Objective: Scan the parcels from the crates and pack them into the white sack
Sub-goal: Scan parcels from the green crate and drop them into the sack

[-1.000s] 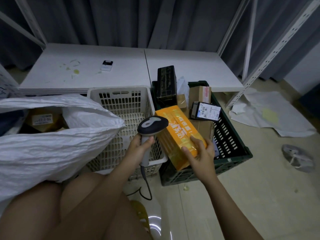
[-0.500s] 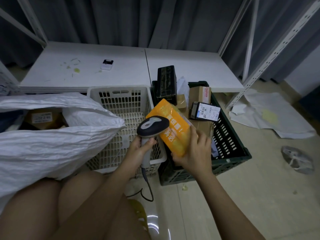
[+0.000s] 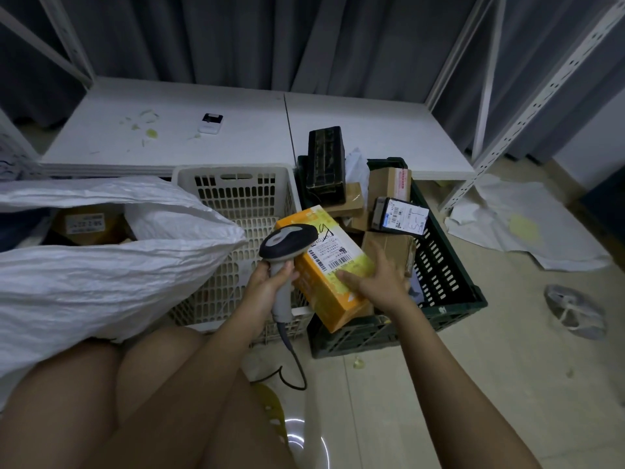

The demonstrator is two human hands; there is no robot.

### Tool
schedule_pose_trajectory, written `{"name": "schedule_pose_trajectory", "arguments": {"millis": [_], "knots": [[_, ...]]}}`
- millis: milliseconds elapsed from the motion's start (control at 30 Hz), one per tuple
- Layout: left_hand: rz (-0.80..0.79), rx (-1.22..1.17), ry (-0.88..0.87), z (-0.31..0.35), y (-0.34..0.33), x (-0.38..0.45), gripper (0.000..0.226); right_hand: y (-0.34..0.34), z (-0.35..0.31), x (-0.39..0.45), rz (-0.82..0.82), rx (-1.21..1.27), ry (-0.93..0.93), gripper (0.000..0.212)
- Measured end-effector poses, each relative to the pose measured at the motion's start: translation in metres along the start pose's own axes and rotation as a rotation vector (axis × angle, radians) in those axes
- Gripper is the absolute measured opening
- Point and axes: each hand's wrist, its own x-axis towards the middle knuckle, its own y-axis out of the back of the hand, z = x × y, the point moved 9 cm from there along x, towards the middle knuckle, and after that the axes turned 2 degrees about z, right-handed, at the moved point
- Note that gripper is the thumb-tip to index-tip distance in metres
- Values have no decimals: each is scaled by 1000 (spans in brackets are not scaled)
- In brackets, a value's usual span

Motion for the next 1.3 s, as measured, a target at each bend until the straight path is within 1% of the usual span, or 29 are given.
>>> {"name": "schedule_pose_trajectory", "arguments": {"millis": [33, 67, 100, 133, 200, 267, 300, 333, 367, 400, 467, 533, 600, 667, 733, 800, 833, 900, 933, 1000, 1067, 1100, 1167, 1300], "knots": [[2, 1, 1, 0, 0, 0, 29, -6, 4, 1, -80, 118, -41, 93], [3, 2, 0, 0, 1, 0, 30, -9, 8, 0, -108, 183, -76, 94], [3, 4, -2, 0, 1, 0, 29, -9, 8, -1, -84, 201, -72, 97], [3, 4, -1, 0, 1, 0, 29, -8, 11, -3, -34, 165, -84, 101], [-1, 6, 6, -1, 1, 0, 28, -5, 19, -8, 94, 138, -86, 104], [-15, 15, 10, -1, -1, 0, 24, -7, 29, -19, 192, 261, -153, 105], [-21, 22, 9, 0, -2, 0, 22, -14, 34, -23, 193, 360, -177, 110], [-28, 28, 6, 0, -3, 0, 23, -24, 40, -24, 176, 455, -183, 112], [-35, 36, 4, 0, -4, -1, 24, -31, 41, -25, 137, 502, -185, 110], [-43, 43, 4, 0, -5, -1, 26, -38, 42, -25, 87, 522, -178, 107], [-56, 56, 6, -1, -5, -2, 27, -47, 42, -24, -30, 544, -184, 109], [-65, 65, 10, -1, -5, -3, 27, -50, 46, -22, -83, 597, -196, 107], [-73, 70, 13, -1, -5, -4, 29, -49, 49, -21, -81, 667, -206, 105], [-82, 84, 5, 0, -6, -6, 31, -48, 49, -24, -52, 740, -222, 110], [-94, 96, -8, 2, -8, -8, 31, -40, 43, -26, 17, 782, -213, 110], [-95, 83, -19, 5, -8, -9, 30, -14, 32, -24, 134, 721, -152, 110], [-87, 66, -29, 7, -6, -9, 30, 3, 22, -22, 191, 648, -94, 115], [-55, 41, -48, 13, 0, -9, 29, 36, -5, -18, 242, 524, 39, 119], [-34, 29, -55, 15, 3, -9, 27, 52, -22, -18, 234, 485, 117, 116], [4, -15, -58, 18, 10, -10, 24, 75, -57, -17, 178, 349, 246, 95], [17, -28, -60, 20, 12, -11, 23, 82, -83, -13, 90, 145, 297, 71], [17, -19, -64, 20, 12, -13, 23, 81, -93, -11, 45, 64, 304, 62], [9, 9, -67, 21, 10, -16, 25, 72, -104, -4, -18, -20, 307, 52], [-29, 73, -81, 24, 8, -22, 32, 63, -116, 5, -73, -15, 317, 47]]}}
